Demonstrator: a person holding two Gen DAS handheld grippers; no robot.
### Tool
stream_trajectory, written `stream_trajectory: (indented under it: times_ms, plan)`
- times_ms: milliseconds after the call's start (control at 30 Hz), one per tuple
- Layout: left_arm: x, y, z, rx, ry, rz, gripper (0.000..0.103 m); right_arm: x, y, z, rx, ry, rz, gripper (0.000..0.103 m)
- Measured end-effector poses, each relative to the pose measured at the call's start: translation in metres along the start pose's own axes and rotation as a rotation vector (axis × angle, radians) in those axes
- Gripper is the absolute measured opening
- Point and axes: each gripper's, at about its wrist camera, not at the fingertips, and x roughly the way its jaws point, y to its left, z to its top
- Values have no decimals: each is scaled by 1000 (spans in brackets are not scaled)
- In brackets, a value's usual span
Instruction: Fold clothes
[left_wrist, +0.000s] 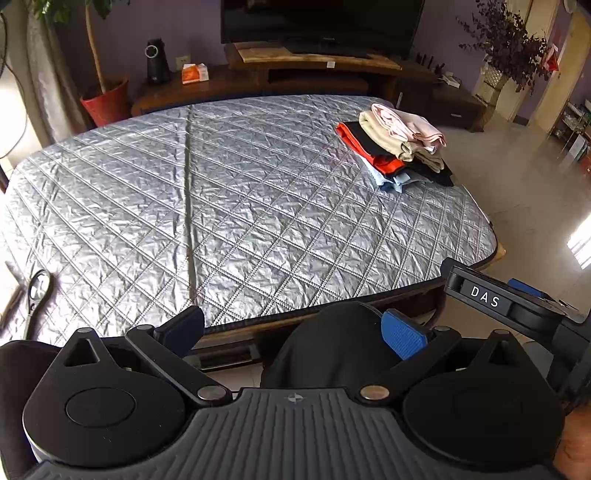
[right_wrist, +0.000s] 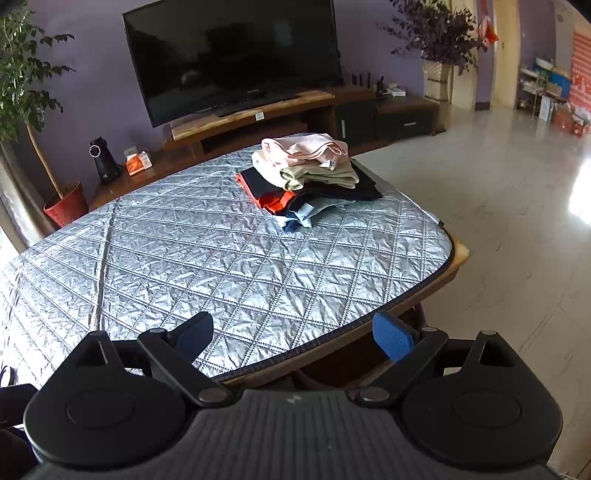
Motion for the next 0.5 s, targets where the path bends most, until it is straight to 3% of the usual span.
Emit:
stream_trajectory:
  times_ms: [500]
  plan:
    - [-3, 0, 0, -2, -2, 14, 103, -2, 7, -4, -21, 20, 27, 93]
